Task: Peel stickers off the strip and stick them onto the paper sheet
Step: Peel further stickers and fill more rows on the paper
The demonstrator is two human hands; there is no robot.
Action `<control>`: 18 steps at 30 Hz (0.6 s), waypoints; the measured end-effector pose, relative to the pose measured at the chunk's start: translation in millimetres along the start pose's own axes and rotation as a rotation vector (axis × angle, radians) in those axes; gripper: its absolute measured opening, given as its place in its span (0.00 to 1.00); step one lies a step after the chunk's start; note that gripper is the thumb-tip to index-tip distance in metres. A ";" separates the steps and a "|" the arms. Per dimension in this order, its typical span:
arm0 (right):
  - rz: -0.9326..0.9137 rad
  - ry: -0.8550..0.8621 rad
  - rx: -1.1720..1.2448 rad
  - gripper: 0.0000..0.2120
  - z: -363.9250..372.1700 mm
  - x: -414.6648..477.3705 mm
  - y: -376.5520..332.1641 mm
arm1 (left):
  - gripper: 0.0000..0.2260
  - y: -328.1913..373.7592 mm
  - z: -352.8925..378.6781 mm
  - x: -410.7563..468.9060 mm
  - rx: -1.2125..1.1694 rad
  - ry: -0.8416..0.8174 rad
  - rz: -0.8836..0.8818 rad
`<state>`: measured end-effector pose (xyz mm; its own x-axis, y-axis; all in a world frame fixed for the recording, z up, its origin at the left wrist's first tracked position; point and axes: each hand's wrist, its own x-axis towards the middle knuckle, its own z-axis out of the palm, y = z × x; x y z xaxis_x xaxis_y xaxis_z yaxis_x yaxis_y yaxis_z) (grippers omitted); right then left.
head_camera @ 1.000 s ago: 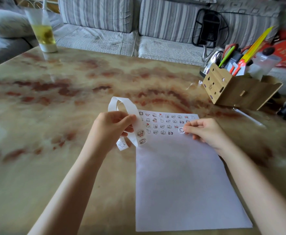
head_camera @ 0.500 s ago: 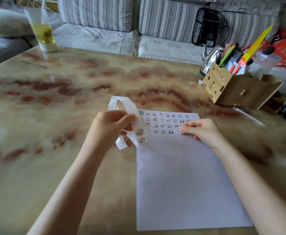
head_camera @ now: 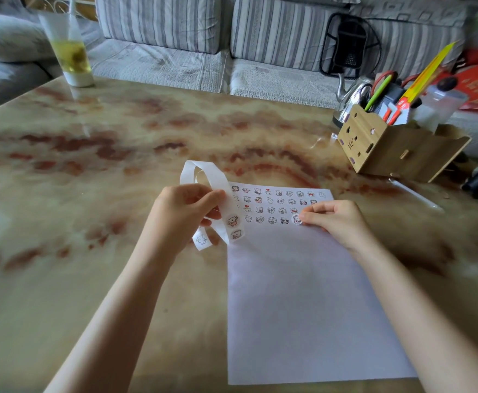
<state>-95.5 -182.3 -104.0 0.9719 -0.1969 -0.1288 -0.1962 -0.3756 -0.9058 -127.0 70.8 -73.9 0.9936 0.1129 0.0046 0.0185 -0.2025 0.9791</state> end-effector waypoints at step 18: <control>-0.094 0.061 -0.124 0.05 7.5 4.3 7.4 | 0.07 0.6 -0.7 -0.3 -0.006 -0.005 0.005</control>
<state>-91.8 -179.1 -114.3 0.9778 -0.2088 -0.0172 -0.1225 -0.5032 -0.8554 -127.3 71.3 -73.2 0.9942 0.1071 0.0089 0.0125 -0.1976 0.9802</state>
